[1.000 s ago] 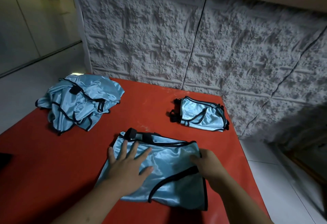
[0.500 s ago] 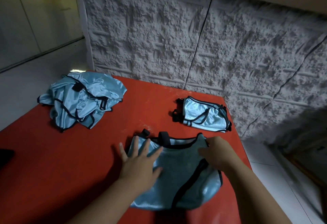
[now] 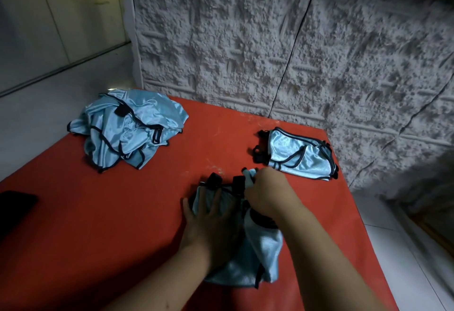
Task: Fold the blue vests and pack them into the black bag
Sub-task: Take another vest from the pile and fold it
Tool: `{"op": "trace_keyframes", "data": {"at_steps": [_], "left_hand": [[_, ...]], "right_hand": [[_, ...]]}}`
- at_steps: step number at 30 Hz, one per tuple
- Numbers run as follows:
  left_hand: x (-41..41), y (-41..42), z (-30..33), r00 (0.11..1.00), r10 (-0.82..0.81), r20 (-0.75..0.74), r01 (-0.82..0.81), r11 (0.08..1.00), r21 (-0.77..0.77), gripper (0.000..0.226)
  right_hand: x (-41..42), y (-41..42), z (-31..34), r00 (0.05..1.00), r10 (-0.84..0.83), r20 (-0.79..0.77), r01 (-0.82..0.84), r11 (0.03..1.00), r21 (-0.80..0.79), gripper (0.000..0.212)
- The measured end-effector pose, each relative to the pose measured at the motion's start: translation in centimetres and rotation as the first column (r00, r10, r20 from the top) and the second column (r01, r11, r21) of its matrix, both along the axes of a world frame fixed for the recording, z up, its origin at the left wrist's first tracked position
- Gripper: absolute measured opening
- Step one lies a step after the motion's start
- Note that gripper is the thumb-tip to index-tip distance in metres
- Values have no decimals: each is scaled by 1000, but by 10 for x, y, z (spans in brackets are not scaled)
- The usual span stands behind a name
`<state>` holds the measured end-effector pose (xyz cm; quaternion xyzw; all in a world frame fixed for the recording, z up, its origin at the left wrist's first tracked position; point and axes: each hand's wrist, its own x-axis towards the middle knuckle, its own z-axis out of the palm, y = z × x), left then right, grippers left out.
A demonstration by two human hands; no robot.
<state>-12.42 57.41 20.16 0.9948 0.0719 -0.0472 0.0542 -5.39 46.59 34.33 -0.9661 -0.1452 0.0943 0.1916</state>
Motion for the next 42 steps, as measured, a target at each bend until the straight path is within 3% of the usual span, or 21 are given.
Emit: {"op": "trace_keyframes", "data": {"at_steps": [4, 5, 7, 9, 10, 13, 16, 18, 21, 22, 24, 26, 29, 31, 34, 36, 38, 40, 42], "left_hand": [[2, 4, -3, 999, -28, 24, 29, 1000, -10, 96], [2, 6, -3, 998, -25, 53, 26, 1000, -16, 98], [3, 14, 0, 997, -50, -66, 50, 999, 8, 102], [1, 25, 3, 976, -96, -193, 107, 993, 49, 86], [1, 31, 6, 976, -104, -190, 113, 993, 36, 80], [-1, 51, 8, 993, -105, -57, 102, 994, -49, 73], [-3, 71, 16, 995, -59, 77, 78, 960, -269, 71], [-6, 82, 25, 979, 105, 175, -9, 879, -477, 59], [-9, 90, 28, 882, 426, 203, -146, 656, -741, 47], [-9, 91, 27, 849, 500, 170, -175, 570, -803, 44], [-7, 90, 27, 796, 596, 111, -206, 438, -875, 32], [-6, 85, 31, 778, 616, 126, -231, 467, -854, 10], [-3, 75, 35, 833, 548, 75, -253, 498, -829, 37], [1, 71, 35, 869, 494, 12, -265, 487, -832, 56], [6, 71, 28, 862, 506, 39, -287, 549, -785, 54], [9, 72, 23, 855, 508, 106, -279, 623, -731, 42], [13, 75, 22, 856, 503, 122, -297, 670, -681, 36], [16, 80, 24, 856, 513, 71, -331, 647, -687, 29], [16, 83, 28, 847, 529, 42, -350, 616, -705, 27]], "right_hand": [[-15, 36, -5, 996, 56, -71, -58, 998, -21, 15], [-17, 41, -8, 994, 37, -104, -36, 999, 10, 21], [-16, 48, -16, 981, -6, -195, 25, 995, 94, 40], [-15, 49, -21, 961, 4, -276, 40, 987, 154, 49], [-14, 47, -22, 950, 18, -312, 46, 980, 195, 51], [-12, 41, -22, 949, 47, -311, 34, 968, 249, 55], [-17, 37, -21, 962, 141, -235, -93, 974, 206, 60], [-25, 35, -17, 913, 220, -343, -85, 926, 367, 49], [-29, 24, -12, 793, 230, -564, 217, 758, 615, 33], [-25, 18, -15, 827, 161, -538, 263, 735, 625, 32], [-16, 5, -25, 947, 5, -320, 165, 851, 499, 33], [-18, -5, -30, 965, 20, -263, 68, 945, 319, 35], [-38, -8, -37, 903, 104, -416, -78, 994, 80, 33], [-48, 0, -50, 940, 106, -324, -133, 989, -64, 37], [-63, 15, -68, 974, 142, -175, -152, 987, -48, 39], [-75, 26, -68, 952, 273, -137, -277, 961, -13, 23], [-90, 33, -57, 867, 475, -151, -470, 880, 66, 19], [-97, 34, -43, 765, 606, -217, -582, 795, 170, 23], [-85, 29, -35, 828, 526, -195, -469, 839, 275, 24]]}}
